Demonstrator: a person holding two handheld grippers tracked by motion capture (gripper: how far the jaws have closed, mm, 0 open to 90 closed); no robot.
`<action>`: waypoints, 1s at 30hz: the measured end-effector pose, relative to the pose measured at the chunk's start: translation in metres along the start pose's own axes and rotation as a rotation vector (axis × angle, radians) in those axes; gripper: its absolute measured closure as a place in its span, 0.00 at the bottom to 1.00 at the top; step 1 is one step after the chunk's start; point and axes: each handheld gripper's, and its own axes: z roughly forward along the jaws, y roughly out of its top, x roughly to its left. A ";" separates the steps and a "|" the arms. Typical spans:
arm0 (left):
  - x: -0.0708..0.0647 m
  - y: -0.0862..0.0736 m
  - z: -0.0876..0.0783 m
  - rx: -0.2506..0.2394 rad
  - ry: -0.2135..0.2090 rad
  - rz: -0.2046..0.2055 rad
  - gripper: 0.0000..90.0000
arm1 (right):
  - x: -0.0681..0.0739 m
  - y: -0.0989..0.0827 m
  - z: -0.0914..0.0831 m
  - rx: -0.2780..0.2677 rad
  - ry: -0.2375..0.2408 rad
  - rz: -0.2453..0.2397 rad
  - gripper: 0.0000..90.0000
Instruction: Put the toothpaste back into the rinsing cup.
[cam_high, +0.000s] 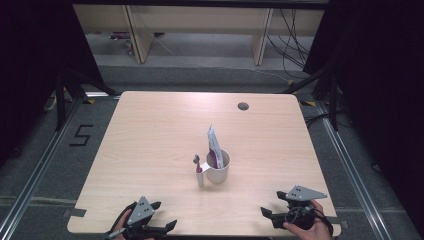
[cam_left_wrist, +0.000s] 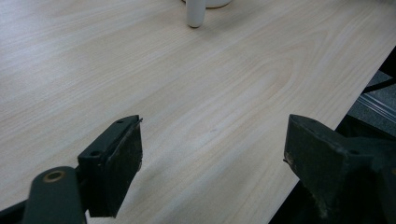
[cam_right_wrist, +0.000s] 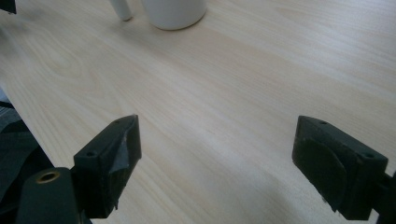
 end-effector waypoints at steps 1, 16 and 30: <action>-0.001 0.000 0.001 -0.013 -0.008 -0.017 0.21 | 0.001 -0.001 -0.001 0.009 0.003 0.024 0.18; -0.002 0.000 0.001 -0.007 -0.009 -0.022 0.21 | -0.001 -0.014 -0.009 0.038 -0.028 0.037 0.18; -0.002 0.000 0.001 -0.011 -0.011 -0.018 0.21 | -0.001 -0.023 -0.016 0.085 -0.064 -0.003 0.18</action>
